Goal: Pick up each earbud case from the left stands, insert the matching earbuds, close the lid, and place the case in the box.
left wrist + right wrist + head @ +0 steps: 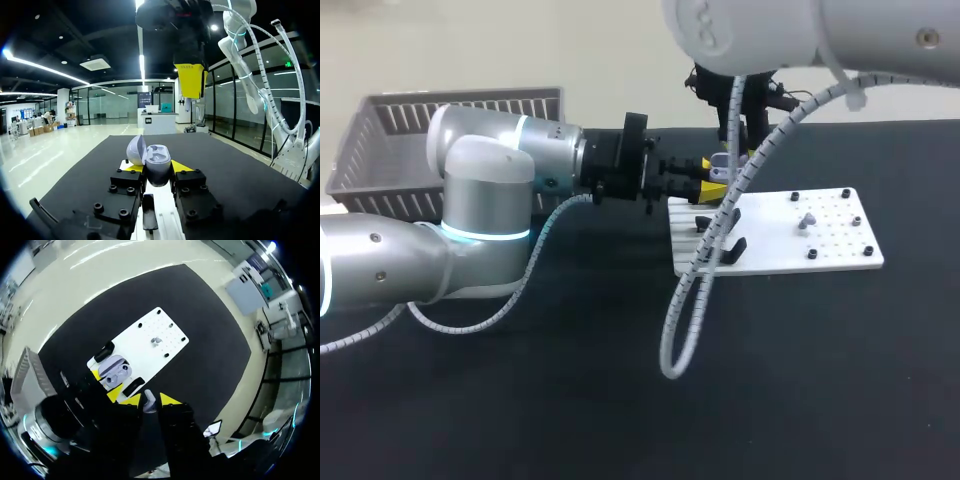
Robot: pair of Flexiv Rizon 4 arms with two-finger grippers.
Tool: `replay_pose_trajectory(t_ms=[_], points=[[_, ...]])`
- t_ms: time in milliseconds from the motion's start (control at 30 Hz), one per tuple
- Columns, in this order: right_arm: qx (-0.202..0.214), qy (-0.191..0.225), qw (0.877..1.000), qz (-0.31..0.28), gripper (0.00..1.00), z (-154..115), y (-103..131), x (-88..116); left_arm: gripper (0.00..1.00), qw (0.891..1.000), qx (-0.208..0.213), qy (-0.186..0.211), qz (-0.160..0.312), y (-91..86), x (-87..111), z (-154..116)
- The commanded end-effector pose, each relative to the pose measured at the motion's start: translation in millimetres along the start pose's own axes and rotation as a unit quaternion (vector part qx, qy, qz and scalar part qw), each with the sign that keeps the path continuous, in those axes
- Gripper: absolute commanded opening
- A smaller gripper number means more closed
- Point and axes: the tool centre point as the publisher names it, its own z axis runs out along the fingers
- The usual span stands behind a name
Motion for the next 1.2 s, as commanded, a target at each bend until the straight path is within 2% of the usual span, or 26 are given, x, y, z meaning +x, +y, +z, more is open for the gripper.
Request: replay_pose_trajectory(t_ms=[33, 333, 500, 633, 1200], points=[[0.002, 0.029, 0.999, 0.037, 0.00, -3, 3, -9, 0.00, 1.000, -0.006, 0.001, 0.009, 0.0, -3.7, 4], [0.003, 0.074, 0.993, 0.089, 0.00, 0, 9, -15, 0.00, 0.999, -0.020, -0.003, 0.029, -1.5, -8.5, 9], [0.007, 0.068, 0.992, 0.102, 0.00, 4, 10, -19, 0.00, 0.999, -0.020, -0.009, 0.030, -1.8, -8.8, 10], [-0.007, 0.059, 0.993, 0.100, 0.00, 6, 10, -21, 0.00, 0.999, -0.019, -0.011, 0.031, -2.7, -8.6, 10], [-0.019, 0.043, 0.995, 0.092, 0.00, 20, 11, -17, 0.00, 0.999, -0.012, -0.012, 0.031, -3.8, -8.9, 10]])
